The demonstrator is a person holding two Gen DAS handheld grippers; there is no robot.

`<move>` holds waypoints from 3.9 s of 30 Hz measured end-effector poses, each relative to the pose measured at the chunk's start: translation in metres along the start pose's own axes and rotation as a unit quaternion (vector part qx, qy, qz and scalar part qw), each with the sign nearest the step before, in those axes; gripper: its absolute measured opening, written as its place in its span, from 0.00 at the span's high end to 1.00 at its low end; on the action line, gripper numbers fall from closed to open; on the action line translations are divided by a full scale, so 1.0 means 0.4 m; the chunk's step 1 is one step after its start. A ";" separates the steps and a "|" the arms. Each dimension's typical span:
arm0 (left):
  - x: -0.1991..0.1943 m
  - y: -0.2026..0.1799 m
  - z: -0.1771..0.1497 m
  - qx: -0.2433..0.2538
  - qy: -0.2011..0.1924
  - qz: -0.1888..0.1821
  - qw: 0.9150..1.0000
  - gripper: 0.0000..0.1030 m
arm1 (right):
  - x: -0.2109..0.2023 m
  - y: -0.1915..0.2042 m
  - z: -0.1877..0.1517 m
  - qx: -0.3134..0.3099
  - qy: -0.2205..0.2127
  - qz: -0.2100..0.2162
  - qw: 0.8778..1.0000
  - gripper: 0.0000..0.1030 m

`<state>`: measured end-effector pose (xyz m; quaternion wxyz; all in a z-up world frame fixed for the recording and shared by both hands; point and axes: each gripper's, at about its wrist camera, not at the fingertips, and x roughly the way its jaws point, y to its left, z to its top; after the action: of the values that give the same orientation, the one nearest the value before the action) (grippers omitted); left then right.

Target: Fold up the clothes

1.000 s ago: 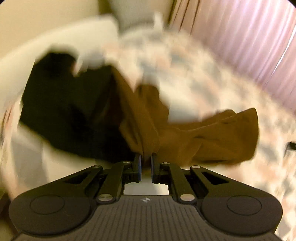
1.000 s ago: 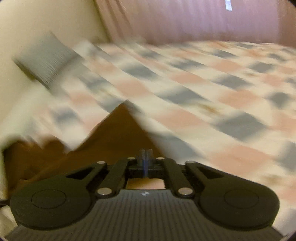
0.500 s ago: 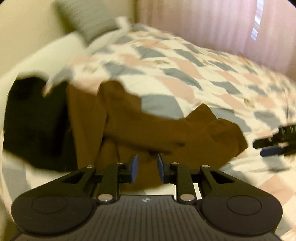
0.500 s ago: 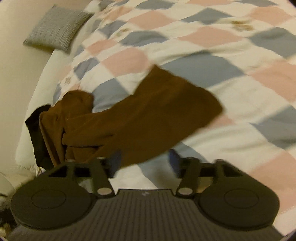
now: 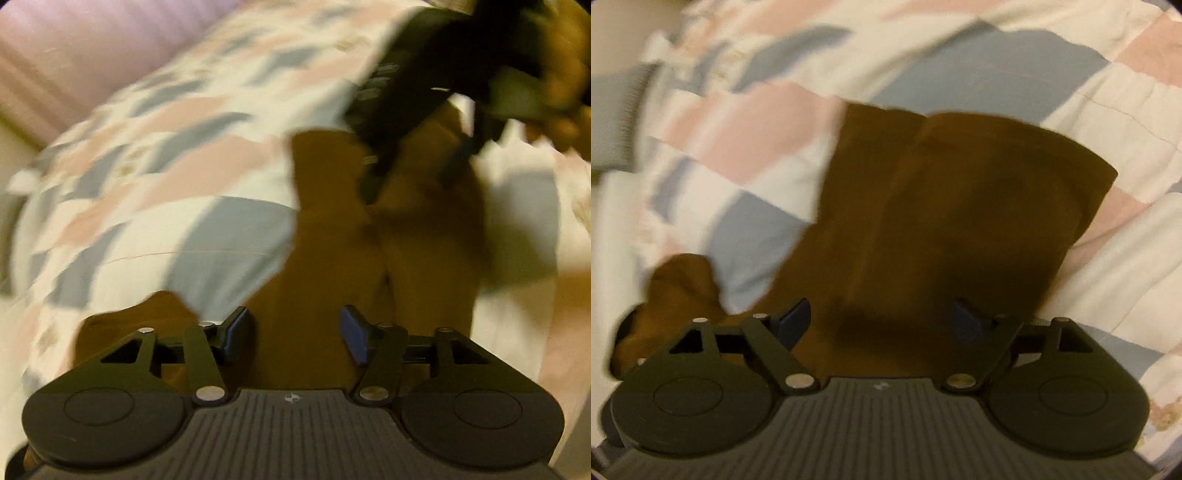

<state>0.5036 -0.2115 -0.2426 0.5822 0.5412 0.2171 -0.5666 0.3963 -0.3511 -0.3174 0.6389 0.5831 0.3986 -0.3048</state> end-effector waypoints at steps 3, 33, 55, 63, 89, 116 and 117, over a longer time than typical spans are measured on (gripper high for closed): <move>0.011 -0.013 -0.013 -0.003 0.000 -0.014 1.000 0.66 | 0.045 0.009 -0.011 -0.018 0.007 -0.038 0.999 0.60; -0.289 0.124 -0.446 -0.608 -0.065 0.171 0.772 0.98 | 0.037 0.484 -0.423 -0.802 -0.016 0.148 0.578 0.68; -0.373 -0.113 -0.629 -0.685 0.156 0.126 0.701 0.62 | -0.370 -0.162 -0.039 -0.267 -0.124 -0.111 0.949 0.60; -0.318 0.002 -0.404 -0.573 0.024 0.037 0.819 0.47 | -0.377 -0.243 -0.075 -0.381 -0.034 -0.077 0.921 0.29; -0.328 -0.093 -0.538 -0.598 0.159 0.195 0.761 0.60 | -0.620 -0.709 0.081 0.013 -0.111 -0.232 0.966 0.49; -0.005 0.058 -0.352 -0.429 0.021 -0.051 0.902 0.93 | -0.116 -0.273 0.273 -0.482 0.151 0.087 0.859 0.83; -0.002 0.058 -0.351 -0.427 0.024 -0.049 0.903 0.88 | -0.135 -0.279 0.258 -0.485 0.157 0.093 0.855 0.83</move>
<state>0.5750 -0.0934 -0.2777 0.7237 0.2430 0.4779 -0.4346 0.2900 -0.4721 -0.3265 0.7947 0.2739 0.5352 0.0834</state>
